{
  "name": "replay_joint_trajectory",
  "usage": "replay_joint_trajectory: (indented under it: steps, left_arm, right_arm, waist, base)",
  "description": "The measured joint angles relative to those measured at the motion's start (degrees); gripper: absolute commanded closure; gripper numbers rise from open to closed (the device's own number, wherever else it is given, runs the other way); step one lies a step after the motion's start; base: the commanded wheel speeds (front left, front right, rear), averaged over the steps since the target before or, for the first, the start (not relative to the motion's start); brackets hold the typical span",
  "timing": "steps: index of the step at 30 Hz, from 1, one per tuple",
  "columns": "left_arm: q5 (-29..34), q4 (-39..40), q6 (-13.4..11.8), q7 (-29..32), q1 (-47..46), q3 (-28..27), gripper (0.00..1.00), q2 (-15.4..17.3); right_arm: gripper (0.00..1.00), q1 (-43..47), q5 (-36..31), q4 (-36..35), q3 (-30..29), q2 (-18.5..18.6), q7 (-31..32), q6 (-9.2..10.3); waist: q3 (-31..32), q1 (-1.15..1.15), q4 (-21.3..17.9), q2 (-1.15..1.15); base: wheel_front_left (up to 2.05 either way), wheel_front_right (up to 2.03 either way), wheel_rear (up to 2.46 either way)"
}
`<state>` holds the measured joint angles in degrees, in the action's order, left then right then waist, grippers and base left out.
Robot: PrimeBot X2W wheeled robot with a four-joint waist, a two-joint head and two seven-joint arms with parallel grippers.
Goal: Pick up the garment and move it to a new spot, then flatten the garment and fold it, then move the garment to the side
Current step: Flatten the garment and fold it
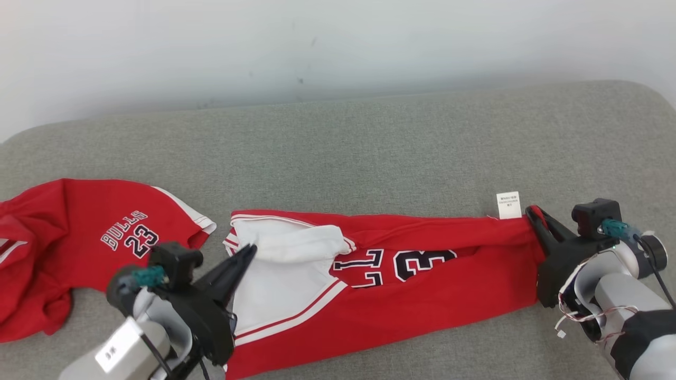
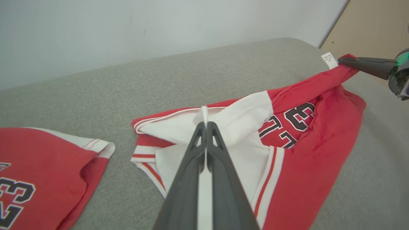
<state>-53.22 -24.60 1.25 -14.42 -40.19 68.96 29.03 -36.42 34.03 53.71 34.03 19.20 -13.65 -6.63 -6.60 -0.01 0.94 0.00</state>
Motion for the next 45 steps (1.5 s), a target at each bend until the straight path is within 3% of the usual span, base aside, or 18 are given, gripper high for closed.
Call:
replay_joint_trajectory:
  steps: [8, 24, 45]
  left_arm:
    - [2.3, 3.8, -2.3, 0.0, 4.6, 0.5, 1.00, 1.6]
    - [3.4, 7.0, -4.3, 0.0, 9.5, 1.9, 1.00, 1.9]
    - [1.2, 1.6, -3.1, 0.0, 13.0, 1.5, 1.00, -0.8]
  right_arm:
    - [1.00, 1.9, 0.3, -0.4, 0.0, 0.3, -0.1, -0.01]
    - [1.00, 3.2, 0.3, -0.7, 0.3, 0.4, -0.1, -0.02]
    - [1.00, 2.4, -0.3, 2.2, 1.3, 0.4, 0.9, 0.64]
  waist:
    - [0.7, 0.00, 0.8, 0.00]
    - [1.2, 0.01, 0.5, 0.00]
    - [2.5, 0.01, -0.7, 0.01]
  base:
    - [0.00, 0.00, 0.00]
    - [0.00, 0.00, 0.00]
    - [0.00, 0.00, 0.00]
